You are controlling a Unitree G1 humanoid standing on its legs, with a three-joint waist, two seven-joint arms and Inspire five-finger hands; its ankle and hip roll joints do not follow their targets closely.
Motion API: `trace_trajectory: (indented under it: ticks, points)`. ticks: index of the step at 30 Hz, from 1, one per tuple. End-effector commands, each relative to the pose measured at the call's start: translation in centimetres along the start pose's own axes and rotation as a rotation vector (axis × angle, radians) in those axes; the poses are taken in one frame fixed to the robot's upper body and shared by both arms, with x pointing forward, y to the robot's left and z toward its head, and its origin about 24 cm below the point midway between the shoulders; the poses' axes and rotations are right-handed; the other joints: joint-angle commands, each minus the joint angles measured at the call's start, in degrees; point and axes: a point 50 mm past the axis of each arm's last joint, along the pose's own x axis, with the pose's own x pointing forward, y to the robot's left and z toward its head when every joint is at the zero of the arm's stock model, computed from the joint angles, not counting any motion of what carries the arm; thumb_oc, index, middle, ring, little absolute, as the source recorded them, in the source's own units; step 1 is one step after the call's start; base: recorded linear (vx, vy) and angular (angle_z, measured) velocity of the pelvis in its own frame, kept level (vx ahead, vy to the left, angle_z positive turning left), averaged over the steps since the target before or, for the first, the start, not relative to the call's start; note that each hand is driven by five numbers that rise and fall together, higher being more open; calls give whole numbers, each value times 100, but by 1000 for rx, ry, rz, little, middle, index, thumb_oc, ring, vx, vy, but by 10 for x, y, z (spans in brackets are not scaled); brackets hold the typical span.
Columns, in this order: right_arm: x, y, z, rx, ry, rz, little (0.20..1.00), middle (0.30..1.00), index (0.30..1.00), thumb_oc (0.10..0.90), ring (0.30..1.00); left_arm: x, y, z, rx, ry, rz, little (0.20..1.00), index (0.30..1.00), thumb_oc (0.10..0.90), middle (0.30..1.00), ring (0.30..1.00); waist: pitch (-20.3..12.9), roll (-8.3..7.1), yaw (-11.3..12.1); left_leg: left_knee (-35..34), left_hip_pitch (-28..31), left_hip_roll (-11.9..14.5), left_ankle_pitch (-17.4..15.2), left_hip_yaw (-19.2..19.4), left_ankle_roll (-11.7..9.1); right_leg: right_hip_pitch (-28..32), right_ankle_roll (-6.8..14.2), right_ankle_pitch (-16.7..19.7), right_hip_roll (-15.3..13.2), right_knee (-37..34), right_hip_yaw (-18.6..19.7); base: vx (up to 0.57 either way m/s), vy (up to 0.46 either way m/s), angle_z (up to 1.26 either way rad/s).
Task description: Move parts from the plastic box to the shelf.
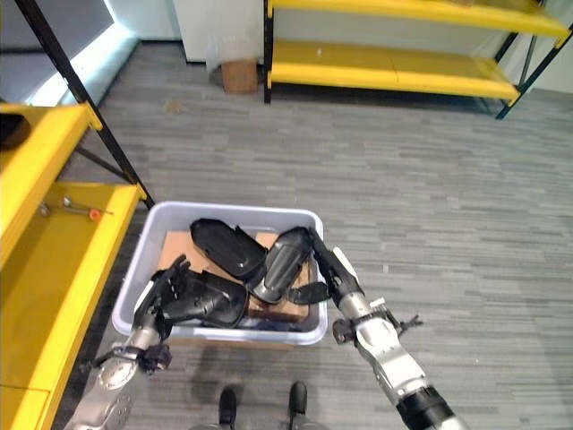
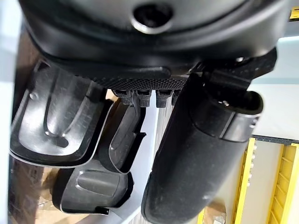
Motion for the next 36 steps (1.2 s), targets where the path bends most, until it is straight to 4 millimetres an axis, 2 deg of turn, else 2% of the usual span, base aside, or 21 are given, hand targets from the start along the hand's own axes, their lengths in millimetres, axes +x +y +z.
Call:
trace_trajectory:
  ticks: [1,6,11,20,36]
  points:
    - [22,-7,51,-64,-235,-30,1000,1000,1000,900,1000,18,-15,61,21,-299,-80,1000,1000,900,1000,1000,83,-11,175,-50,76,353,-35,-37,-162,218,451,-127,-432,6,-120,-54,4,9]
    - [37,0,59,-91,-236,-9,1000,1000,1000,900,1000,23,-25,78,12,-366,-116,1000,1000,900,1000,1000,249,-48,253,-50,-24,328,-11,-81,-152,123,458,-92,-459,6,-137,-22,6,4]
    - [52,6,66,-137,-223,1,1000,1000,1000,900,1000,27,-30,101,22,-454,-123,1000,1000,900,1000,1000,592,-117,405,-50,-253,245,59,-151,-127,-52,478,-3,-517,6,-202,-62,17,8]
    - [62,15,58,-133,-172,2,1000,1000,1000,900,1000,29,-31,106,7,-474,-107,1000,1000,900,1000,1000,818,-167,557,-50,-470,165,104,-240,-90,-181,493,44,-578,6,-282,-16,13,7]
    - [88,8,61,-148,-94,-57,1000,1000,1000,900,1000,30,-38,114,-6,-507,-127,1000,1000,900,1000,1000,1057,-146,819,-50,-829,105,180,-335,-105,-442,539,119,-661,6,-433,-11,9,5]
